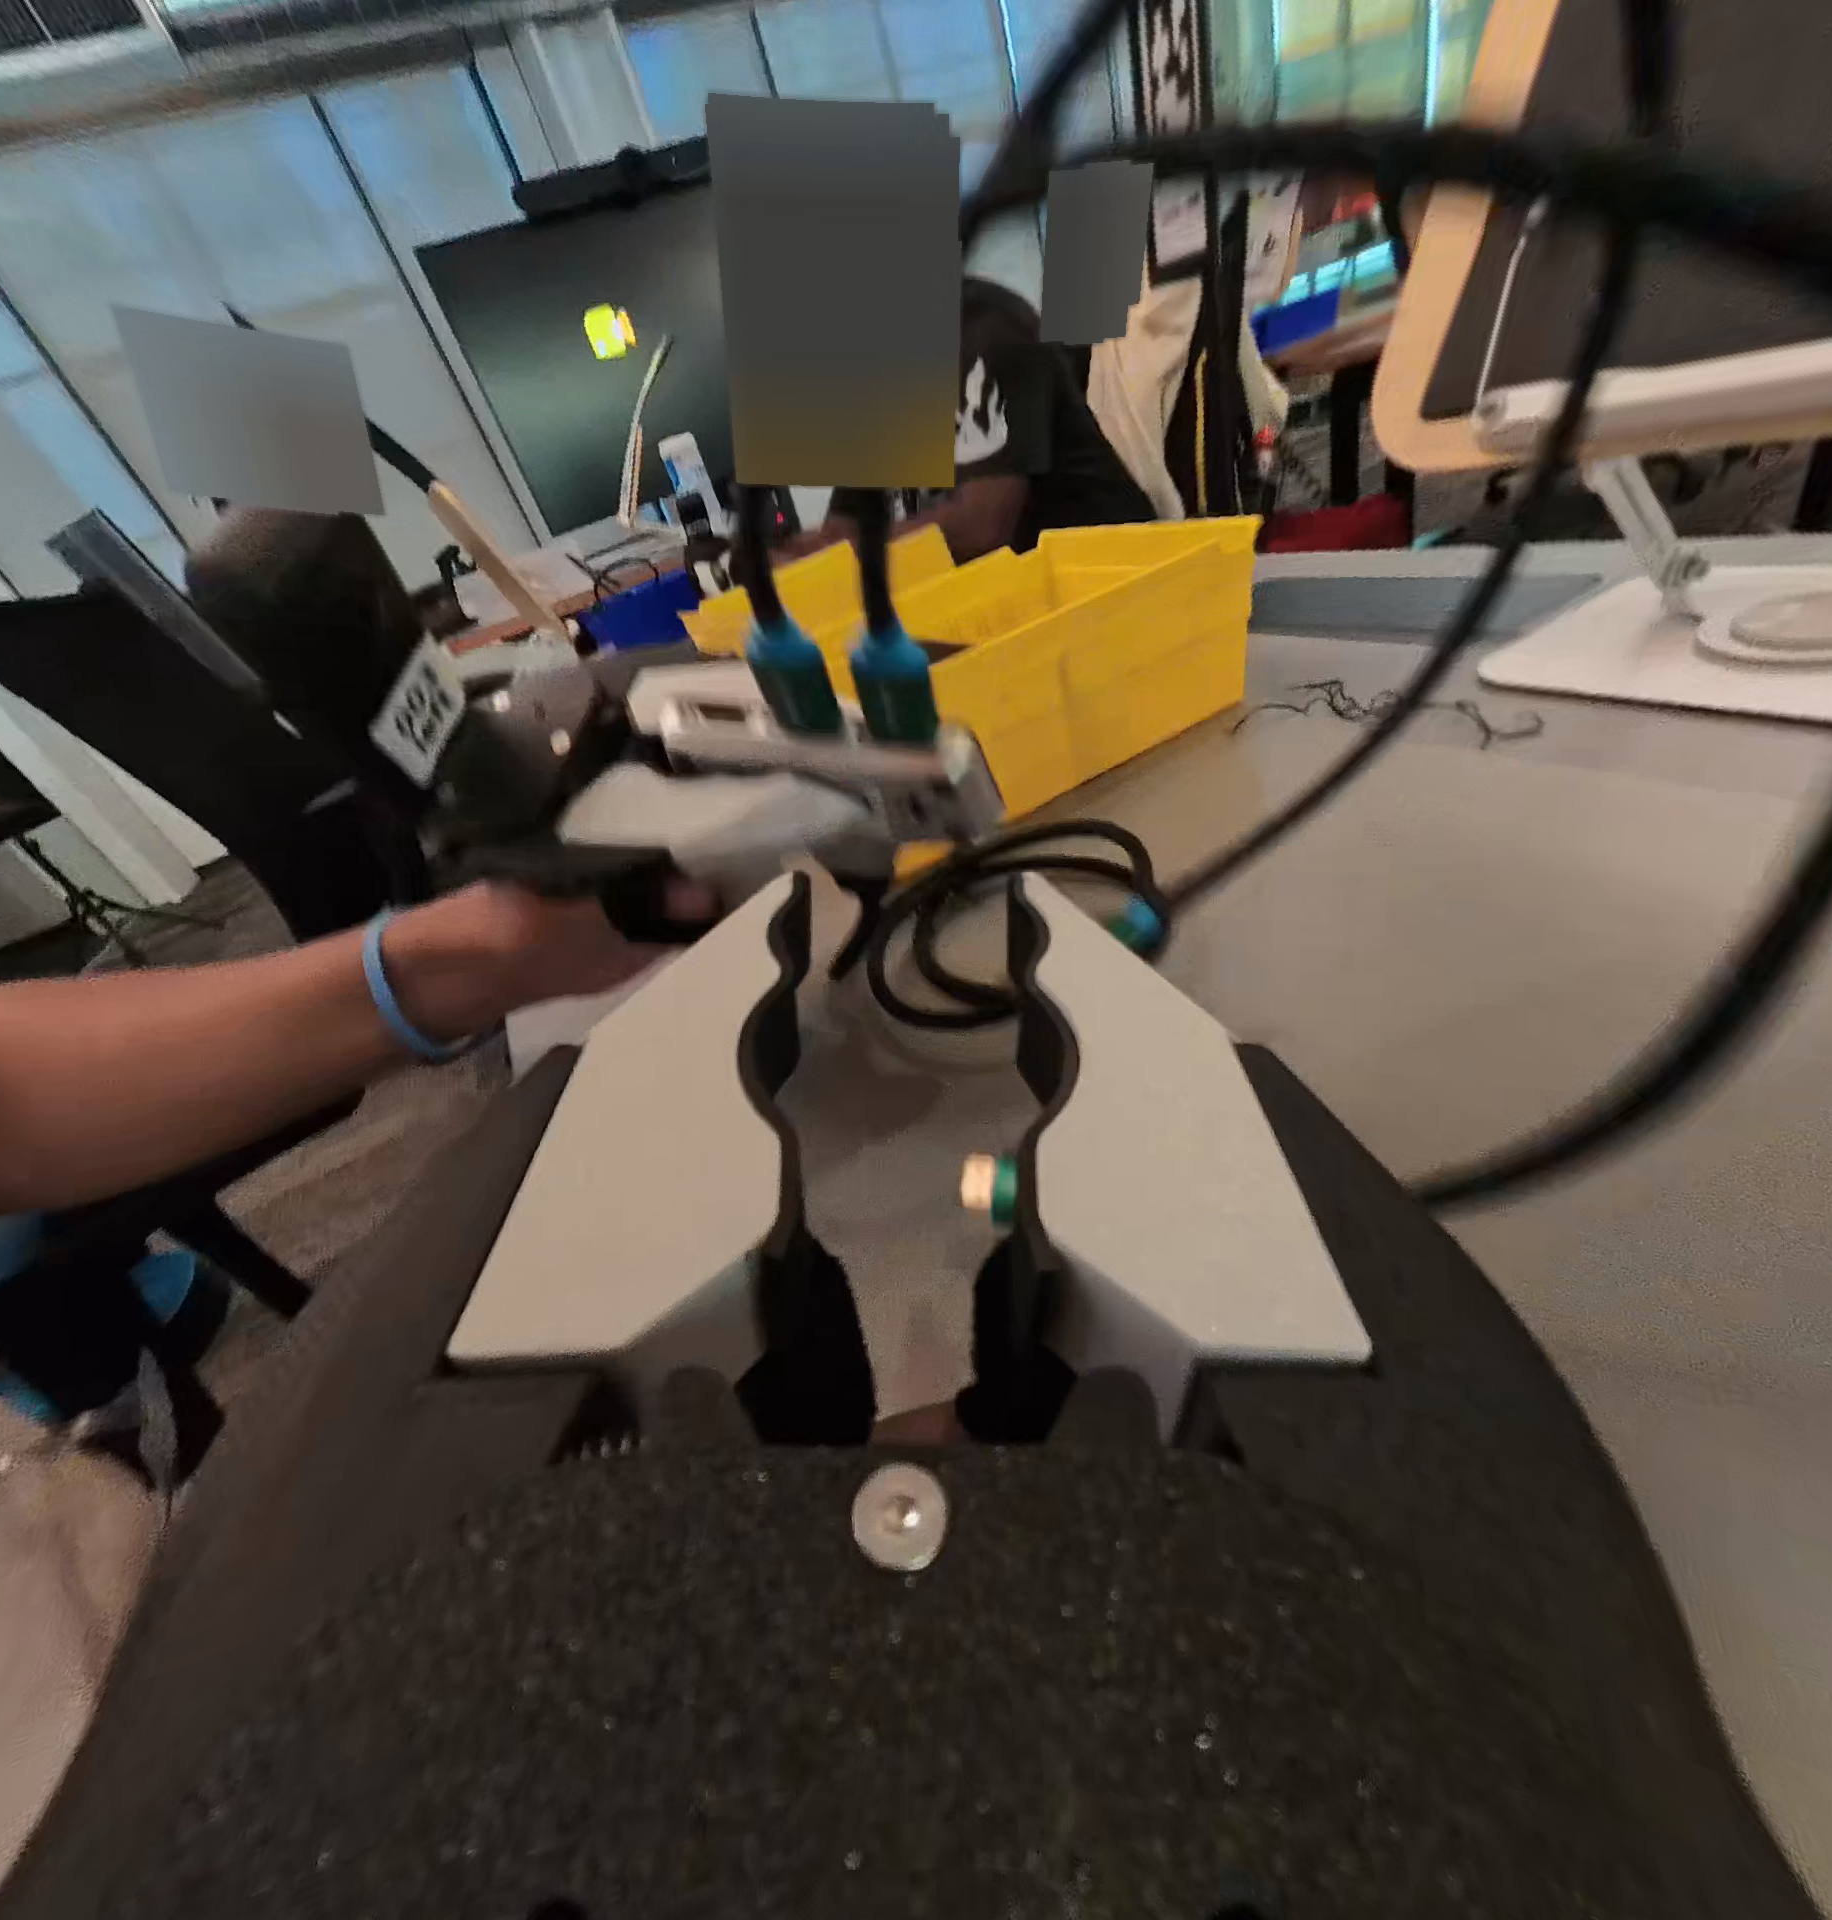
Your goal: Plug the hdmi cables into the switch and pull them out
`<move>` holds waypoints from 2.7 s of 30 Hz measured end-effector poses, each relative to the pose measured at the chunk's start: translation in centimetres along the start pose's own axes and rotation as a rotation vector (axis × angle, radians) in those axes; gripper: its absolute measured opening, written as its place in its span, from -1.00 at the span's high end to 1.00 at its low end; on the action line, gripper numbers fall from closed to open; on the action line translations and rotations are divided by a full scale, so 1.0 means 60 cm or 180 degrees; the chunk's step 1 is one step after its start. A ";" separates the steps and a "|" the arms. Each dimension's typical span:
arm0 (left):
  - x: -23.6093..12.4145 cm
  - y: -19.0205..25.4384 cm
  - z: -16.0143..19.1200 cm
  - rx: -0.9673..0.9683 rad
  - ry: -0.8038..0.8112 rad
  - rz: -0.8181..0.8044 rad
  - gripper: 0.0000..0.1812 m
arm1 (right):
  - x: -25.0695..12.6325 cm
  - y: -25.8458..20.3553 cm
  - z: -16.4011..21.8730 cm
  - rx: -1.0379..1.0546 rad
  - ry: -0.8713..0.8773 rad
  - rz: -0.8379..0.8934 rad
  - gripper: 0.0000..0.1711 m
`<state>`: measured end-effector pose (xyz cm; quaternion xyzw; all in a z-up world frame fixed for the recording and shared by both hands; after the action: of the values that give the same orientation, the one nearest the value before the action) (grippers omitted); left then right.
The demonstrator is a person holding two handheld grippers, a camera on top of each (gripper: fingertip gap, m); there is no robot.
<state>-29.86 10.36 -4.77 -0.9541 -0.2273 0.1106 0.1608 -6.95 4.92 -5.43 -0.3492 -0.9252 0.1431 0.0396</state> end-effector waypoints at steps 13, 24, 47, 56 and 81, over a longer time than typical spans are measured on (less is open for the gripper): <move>-0.019 -0.045 -0.037 -0.2195 0.1134 0.1101 0.76 | 0.106 -0.003 -0.062 -0.0109 -0.0399 -0.0528 0.35; -0.019 -0.044 -0.024 -0.2669 0.1486 0.1553 0.75 | 0.129 -0.027 -0.056 0.0674 -0.0509 -0.1368 0.24; -0.039 -0.068 -0.021 -0.2566 0.1583 0.1189 0.62 | 0.119 0.031 -0.089 0.0981 0.0043 -0.1126 0.78; -0.047 -0.045 0.028 -0.2626 0.1239 0.1063 0.65 | 0.080 0.095 -0.273 0.0599 0.0465 -0.1012 0.78; -0.035 -0.035 0.044 -0.2510 0.0966 0.1040 0.67 | -0.162 0.505 -0.219 0.1248 -0.0277 0.1097 0.83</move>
<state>-33.28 11.82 -6.20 -0.9712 -0.0724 -0.1016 -0.2029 21.88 23.32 -1.50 -0.4807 -0.8076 0.3391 0.0418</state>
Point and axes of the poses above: each gripper's, where its closed fingertips meet, x out along the fingers, z out of its underside, y = z × x across the jaws, the point moved 10 cm from there along -x, back along the fingers, and after that the axes turned 3 degrees about z, right-handed, at the moved point
